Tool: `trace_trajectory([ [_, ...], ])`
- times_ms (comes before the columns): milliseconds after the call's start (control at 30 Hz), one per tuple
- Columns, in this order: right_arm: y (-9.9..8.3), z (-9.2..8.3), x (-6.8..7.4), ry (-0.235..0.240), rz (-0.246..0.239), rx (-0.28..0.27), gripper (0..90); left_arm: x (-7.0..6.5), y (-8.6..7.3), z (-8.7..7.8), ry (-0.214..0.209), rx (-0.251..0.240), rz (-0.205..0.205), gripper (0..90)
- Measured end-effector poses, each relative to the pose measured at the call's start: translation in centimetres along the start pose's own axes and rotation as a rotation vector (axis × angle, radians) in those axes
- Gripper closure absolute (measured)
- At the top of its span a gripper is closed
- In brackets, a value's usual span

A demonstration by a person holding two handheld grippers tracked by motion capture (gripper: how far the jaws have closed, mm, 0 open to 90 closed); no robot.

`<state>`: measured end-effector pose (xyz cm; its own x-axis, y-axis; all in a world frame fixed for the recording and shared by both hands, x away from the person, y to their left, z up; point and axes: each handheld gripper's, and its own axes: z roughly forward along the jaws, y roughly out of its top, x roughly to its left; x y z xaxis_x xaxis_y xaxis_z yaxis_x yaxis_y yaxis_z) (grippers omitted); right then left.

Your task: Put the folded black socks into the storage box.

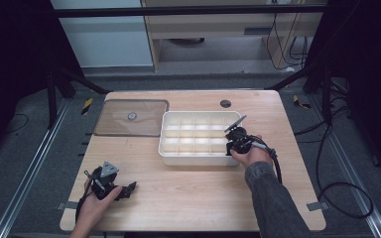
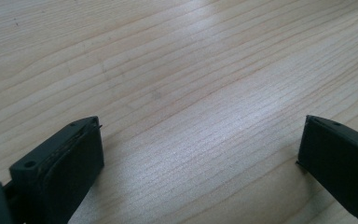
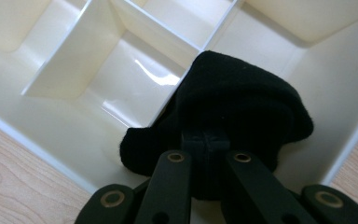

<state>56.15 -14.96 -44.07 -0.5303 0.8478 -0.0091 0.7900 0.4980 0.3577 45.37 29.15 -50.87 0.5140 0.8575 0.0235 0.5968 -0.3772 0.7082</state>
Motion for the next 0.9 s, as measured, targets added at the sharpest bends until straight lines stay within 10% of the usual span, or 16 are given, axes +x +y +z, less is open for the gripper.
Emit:
trace_trajectory([
  [900, 0.76, 0.54, -0.36, 0.037, 0.030, 0.066, 90.0, -0.05, 0.02, 0.05, -0.002, -0.004, -0.002, 0.0],
])
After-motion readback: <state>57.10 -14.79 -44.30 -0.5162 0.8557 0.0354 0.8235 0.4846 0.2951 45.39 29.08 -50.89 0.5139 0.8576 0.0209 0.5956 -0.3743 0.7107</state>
